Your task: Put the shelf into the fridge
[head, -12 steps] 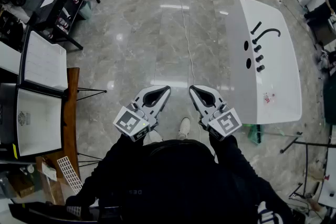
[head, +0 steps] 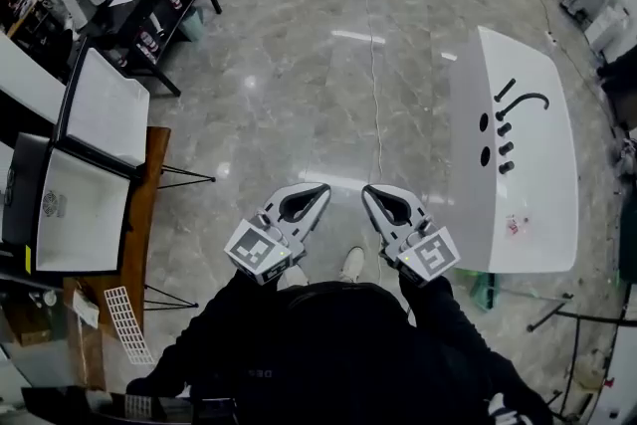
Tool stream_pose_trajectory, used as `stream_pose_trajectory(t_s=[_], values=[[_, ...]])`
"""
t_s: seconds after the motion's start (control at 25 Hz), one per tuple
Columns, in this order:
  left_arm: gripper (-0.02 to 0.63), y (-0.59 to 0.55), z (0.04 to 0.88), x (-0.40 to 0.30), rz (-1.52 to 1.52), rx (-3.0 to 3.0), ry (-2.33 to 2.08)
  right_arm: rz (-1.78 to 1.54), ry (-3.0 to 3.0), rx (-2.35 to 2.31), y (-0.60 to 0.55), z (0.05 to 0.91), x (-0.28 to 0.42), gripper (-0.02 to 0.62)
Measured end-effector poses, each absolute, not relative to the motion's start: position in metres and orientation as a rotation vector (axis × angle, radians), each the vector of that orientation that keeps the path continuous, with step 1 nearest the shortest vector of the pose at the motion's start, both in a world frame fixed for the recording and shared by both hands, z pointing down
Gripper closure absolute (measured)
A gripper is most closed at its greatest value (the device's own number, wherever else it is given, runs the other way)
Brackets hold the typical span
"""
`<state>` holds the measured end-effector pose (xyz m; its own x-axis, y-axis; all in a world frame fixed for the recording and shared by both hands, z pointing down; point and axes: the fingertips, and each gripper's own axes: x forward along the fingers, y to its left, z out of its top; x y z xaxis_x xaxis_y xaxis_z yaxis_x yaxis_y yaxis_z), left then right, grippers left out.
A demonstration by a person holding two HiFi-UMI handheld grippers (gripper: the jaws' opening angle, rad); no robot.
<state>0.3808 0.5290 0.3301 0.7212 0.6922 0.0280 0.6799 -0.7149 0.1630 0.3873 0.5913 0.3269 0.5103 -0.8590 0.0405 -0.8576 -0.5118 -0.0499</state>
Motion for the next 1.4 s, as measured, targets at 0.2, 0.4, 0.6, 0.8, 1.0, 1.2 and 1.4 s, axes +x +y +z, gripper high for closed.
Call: stream_pose_trajectory(t_s=[0.2, 0.4, 0.6, 0.8, 1.0, 1.2, 1.4], values=[[0.6, 0.515, 0.329, 0.377, 0.134, 2.832, 1.001, -0.079, 1.674, -2.632, 0.573, 0.328, 0.391, 0.588], [0.6, 0.499, 0.334, 0.374, 0.142, 2.877, 0.864, -0.058, 1.875, -2.555, 0.547, 0.329, 0.395, 0.589], [0.6, 0.48, 0.339, 0.371, 0.123, 2.902, 0.724, -0.012, 2.059, -2.441, 0.516, 0.33, 0.392, 0.588], [0.6, 0.456, 0.342, 0.355, 0.127, 2.945, 0.481, -0.025, 2.261, -2.235, 0.484, 0.336, 0.382, 0.589], [0.6, 0.424, 0.35, 0.329, 0.129, 2.967, 0.289, -0.02, 2.402, -2.057, 0.448, 0.341, 0.358, 0.588], [0.6, 0.394, 0.343, 0.299, 0.095, 2.975, 0.149, -0.019, 2.49, -1.955, 0.417, 0.334, 0.329, 0.588], [0.6, 0.354, 0.343, 0.258, 0.074, 2.994, 0.039, -0.023, 2.562, -1.861, 0.374, 0.335, 0.293, 0.588]])
